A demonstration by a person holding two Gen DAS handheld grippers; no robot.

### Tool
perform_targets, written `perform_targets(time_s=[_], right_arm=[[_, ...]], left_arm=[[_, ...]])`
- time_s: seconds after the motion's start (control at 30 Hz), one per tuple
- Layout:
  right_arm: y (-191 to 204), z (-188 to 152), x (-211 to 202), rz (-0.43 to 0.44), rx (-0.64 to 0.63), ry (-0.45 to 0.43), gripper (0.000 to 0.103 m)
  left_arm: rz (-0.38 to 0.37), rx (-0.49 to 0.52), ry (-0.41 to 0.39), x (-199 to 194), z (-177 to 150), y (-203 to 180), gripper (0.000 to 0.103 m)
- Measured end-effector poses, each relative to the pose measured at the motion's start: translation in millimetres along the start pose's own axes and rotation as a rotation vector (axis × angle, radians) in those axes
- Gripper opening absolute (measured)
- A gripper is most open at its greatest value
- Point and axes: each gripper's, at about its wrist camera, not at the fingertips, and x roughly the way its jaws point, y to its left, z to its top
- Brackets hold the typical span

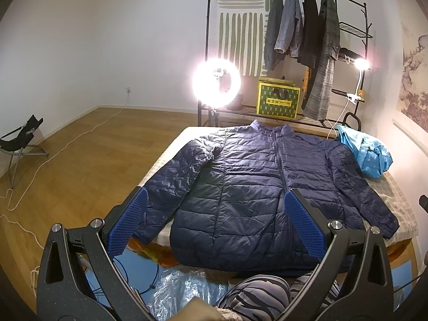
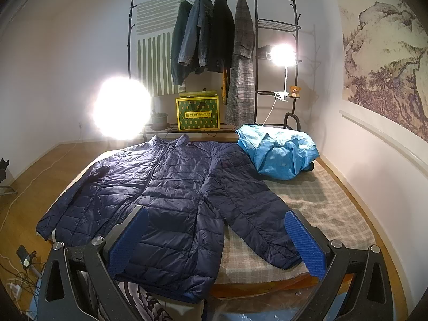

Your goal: Fold large clothes

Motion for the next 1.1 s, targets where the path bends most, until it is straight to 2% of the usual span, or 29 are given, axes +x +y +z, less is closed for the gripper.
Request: perform_targets(time_s=[0.4,0.47,0.57,0.7,0.77,0.83,0.97,1.1], right_arm=[[-1,11,10,0.011,-0.001,-0.010,0.103],[-3,17,16,0.008,-0.014,-0.018,0.103],[-9,31,27,0.005,-0.047,-0.042,0.103],[-19,49,41,0.028,-0.053,-0.095,0.103],[-23,56,51,0.035,-0.057,-0.116,0.103],[-23,63,62,0.037,-0.065,-0.121,0.103],[-20,79,93,0.050,-0.092,-0.076,0.103],[-15,95,120,0.021,-0.129,-0.063,0.103]], left_arm=[[0.038,-0.022,-0.014,15,-1,20,0.103],[0.061,-0.028,-0.016,23,-3,29,0.103],[0.049,-0.042,0.006,39,-4,49,0.103],[0.092,-0.042,0.031,64,-9,79,0.100],[0.094,-0.076,0.043,77,-15,99,0.098],[0.093,-0.142,0.083,95,-22,125,0.090],[0.061,-0.298,0.166,130,-41,179,0.083],[0.074,-0.387,0.234,165,-61,220,0.080]])
